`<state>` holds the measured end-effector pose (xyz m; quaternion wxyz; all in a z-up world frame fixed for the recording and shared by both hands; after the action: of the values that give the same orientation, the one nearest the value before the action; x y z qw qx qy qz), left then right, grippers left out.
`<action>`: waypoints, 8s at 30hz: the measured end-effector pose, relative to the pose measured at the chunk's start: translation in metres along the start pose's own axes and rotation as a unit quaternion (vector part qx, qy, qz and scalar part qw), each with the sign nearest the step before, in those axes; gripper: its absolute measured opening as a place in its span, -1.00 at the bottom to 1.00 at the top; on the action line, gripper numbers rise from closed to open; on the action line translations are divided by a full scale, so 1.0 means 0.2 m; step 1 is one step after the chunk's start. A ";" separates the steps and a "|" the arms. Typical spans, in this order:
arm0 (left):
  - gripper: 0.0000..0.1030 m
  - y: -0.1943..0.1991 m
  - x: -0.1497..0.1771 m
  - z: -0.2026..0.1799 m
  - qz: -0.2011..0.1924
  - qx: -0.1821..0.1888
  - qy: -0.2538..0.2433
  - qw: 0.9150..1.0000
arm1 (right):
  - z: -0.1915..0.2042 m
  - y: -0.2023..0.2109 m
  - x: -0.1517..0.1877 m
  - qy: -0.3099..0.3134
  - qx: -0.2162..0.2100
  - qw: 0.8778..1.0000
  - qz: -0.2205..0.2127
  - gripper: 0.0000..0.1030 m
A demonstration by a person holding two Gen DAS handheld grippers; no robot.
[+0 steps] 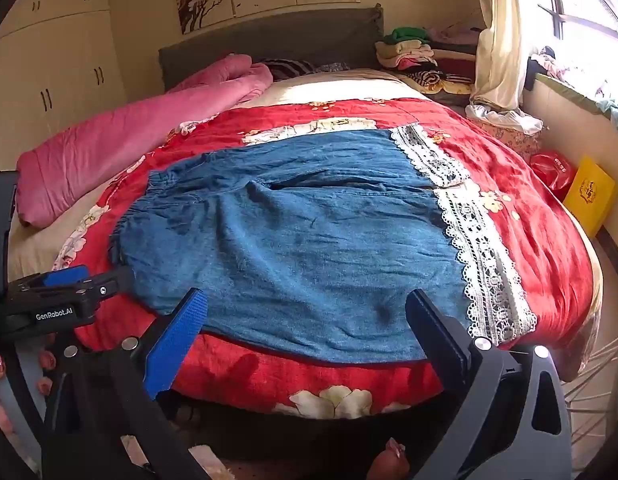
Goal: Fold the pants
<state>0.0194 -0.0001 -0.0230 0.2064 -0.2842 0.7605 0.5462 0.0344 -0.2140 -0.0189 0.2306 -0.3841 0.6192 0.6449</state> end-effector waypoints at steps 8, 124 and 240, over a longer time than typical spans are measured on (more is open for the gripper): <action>0.82 0.02 -0.02 0.04 0.004 0.003 -0.008 1.000 | 0.00 0.01 -0.02 0.005 -0.001 1.000 -0.002 0.92; -0.37 -0.75 -0.95 0.87 0.043 -0.017 -0.003 0.999 | 0.57 -1.38 -1.03 0.200 -0.076 0.972 0.100 0.92; -0.05 0.08 -0.14 0.15 -0.026 0.144 -0.131 0.981 | 0.16 -0.29 -0.19 0.020 -0.197 0.978 0.068 -0.08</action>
<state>0.0300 0.0383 -0.0032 0.3566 -0.1974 0.7898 0.4582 0.0961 -0.1689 -0.0273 0.0936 -0.3918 0.5091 0.7606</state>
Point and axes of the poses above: each gripper's, at about its wrist camera, not at the fingertips, and y roughly against the way its jaws point, z to its left, x to its underside, the point moved 3 cm from there along -y, roughly the way its jaws point, and after that the axes turned 14 degrees about x, right-handed, at the moved point
